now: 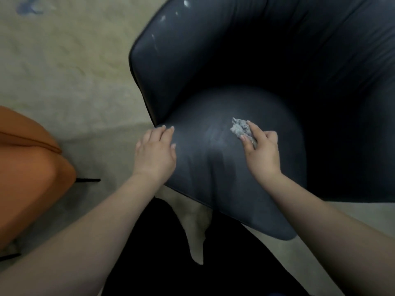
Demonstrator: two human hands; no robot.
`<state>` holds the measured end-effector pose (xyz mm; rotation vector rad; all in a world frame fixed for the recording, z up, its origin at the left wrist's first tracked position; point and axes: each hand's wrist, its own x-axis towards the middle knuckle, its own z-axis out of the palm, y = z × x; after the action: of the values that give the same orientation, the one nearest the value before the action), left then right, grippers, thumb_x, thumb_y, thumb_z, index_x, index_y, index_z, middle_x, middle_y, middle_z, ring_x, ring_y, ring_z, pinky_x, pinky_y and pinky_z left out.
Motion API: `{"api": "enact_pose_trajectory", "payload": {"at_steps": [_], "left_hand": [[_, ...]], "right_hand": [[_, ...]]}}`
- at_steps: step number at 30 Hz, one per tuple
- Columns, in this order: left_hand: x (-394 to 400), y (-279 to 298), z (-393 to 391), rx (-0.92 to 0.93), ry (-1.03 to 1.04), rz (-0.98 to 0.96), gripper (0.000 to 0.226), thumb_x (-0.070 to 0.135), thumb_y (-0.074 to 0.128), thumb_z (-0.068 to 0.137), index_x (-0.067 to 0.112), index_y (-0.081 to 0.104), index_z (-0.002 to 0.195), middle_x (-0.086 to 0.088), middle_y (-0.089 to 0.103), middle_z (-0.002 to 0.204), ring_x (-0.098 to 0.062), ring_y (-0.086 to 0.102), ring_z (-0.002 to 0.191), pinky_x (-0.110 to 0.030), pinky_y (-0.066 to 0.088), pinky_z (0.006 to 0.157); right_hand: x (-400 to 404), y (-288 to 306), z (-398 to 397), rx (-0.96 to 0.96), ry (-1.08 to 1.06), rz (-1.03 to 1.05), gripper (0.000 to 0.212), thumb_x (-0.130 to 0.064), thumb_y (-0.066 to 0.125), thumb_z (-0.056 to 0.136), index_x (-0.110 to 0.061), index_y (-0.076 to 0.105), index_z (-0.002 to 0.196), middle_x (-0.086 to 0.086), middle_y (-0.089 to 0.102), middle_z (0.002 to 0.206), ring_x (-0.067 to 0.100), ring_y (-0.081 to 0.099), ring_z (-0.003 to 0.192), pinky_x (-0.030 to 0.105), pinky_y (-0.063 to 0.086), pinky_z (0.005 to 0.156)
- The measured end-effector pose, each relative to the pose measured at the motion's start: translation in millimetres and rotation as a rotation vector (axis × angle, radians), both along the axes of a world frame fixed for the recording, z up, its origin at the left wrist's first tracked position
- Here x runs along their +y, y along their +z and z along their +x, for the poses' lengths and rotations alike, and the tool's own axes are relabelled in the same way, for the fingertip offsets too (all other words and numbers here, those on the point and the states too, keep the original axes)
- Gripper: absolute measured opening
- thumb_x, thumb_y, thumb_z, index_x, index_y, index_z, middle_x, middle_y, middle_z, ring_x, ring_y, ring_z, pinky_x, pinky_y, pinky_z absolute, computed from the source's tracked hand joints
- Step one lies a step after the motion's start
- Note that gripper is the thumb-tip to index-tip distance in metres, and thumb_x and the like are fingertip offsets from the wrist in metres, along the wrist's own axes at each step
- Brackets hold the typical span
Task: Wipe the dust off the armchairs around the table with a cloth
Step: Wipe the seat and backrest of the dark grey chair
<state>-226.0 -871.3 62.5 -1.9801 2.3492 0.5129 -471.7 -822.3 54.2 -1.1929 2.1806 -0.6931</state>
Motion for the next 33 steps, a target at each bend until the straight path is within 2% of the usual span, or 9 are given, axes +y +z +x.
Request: {"api": "enact_pose_trajectory", "payload": {"at_steps": [8,10,13,15,17,23,28,30,33], "left_hand": [[-75,41,59,0.017,-0.22,0.034,0.049,0.029,0.045,0.095,0.022,0.04,0.143,-0.003,0.043,0.144,-0.024,0.035,0.131,-0.039,0.029,0.106],[-99,55,76,0.02,-0.284,0.029,0.05,0.029,0.045,0.095,0.022,0.04,0.144,-0.004,0.043,0.143,-0.024,0.035,0.13,-0.039,0.03,0.105],[-137,73,98,0.021,-0.38,0.007,0.049,0.029,0.045,0.096,0.022,0.039,0.144,-0.005,0.042,0.143,-0.024,0.032,0.132,-0.038,0.027,0.106],[-159,85,107,0.034,-0.424,-0.009,0.048,0.027,0.045,0.096,0.021,0.04,0.144,-0.004,0.041,0.143,-0.024,0.031,0.132,-0.039,0.028,0.106],[-178,92,111,0.049,-0.44,-0.023,0.048,0.026,0.047,0.095,0.02,0.041,0.143,-0.005,0.043,0.142,-0.025,0.033,0.13,-0.04,0.028,0.106],[-214,97,97,0.073,-0.401,0.015,0.05,0.027,0.047,0.095,0.02,0.04,0.144,-0.007,0.041,0.144,-0.029,0.035,0.129,-0.041,0.03,0.107],[-236,92,84,0.07,-0.374,0.047,0.052,0.027,0.047,0.095,0.021,0.035,0.145,-0.006,0.039,0.144,-0.029,0.037,0.128,-0.04,0.031,0.107],[-246,90,81,0.09,-0.368,0.082,0.053,0.028,0.046,0.096,0.021,0.032,0.146,-0.006,0.036,0.146,-0.029,0.036,0.129,-0.041,0.031,0.108],[-268,86,74,0.173,-0.38,0.177,0.056,0.029,0.046,0.096,0.021,0.027,0.149,-0.005,0.031,0.151,-0.026,0.031,0.136,-0.039,0.027,0.113]], "right_hand": [[-50,40,72,-0.085,-0.198,-0.034,0.037,-0.031,0.062,0.092,-0.03,0.058,0.129,-0.006,0.044,0.104,-0.005,0.05,0.081,-0.005,0.03,0.07],[-63,51,95,-0.107,-0.286,-0.048,0.038,-0.029,0.061,0.092,-0.031,0.056,0.131,-0.006,0.043,0.107,-0.001,0.053,0.086,-0.003,0.031,0.075],[-78,65,126,-0.149,-0.396,-0.042,0.041,-0.029,0.059,0.093,-0.032,0.053,0.134,-0.005,0.04,0.111,0.008,0.055,0.098,0.011,0.037,0.084],[-85,73,143,-0.17,-0.469,-0.047,0.043,-0.03,0.06,0.093,-0.032,0.051,0.135,-0.006,0.04,0.111,-0.008,0.054,0.091,-0.002,0.035,0.068],[-91,78,154,-0.192,-0.525,-0.06,0.046,-0.029,0.062,0.092,-0.03,0.049,0.136,-0.004,0.042,0.113,-0.024,0.047,0.079,-0.007,0.032,0.053],[-116,88,156,-0.245,-0.589,-0.081,0.043,-0.031,0.06,0.092,-0.034,0.05,0.134,-0.007,0.044,0.114,-0.032,0.041,0.081,-0.008,0.031,0.061],[-141,89,138,-0.262,-0.553,-0.106,0.041,-0.029,0.059,0.093,-0.031,0.051,0.134,-0.003,0.044,0.112,-0.026,0.048,0.071,-0.005,0.034,0.052],[-148,89,136,-0.253,-0.534,-0.094,0.044,-0.032,0.059,0.092,-0.033,0.048,0.135,-0.005,0.043,0.113,-0.015,0.053,0.078,-0.002,0.036,0.065],[-156,87,142,-0.254,-0.533,-0.053,0.049,-0.035,0.058,0.092,-0.036,0.043,0.139,-0.006,0.042,0.116,-0.001,0.048,0.089,0.017,0.034,0.086]]}}
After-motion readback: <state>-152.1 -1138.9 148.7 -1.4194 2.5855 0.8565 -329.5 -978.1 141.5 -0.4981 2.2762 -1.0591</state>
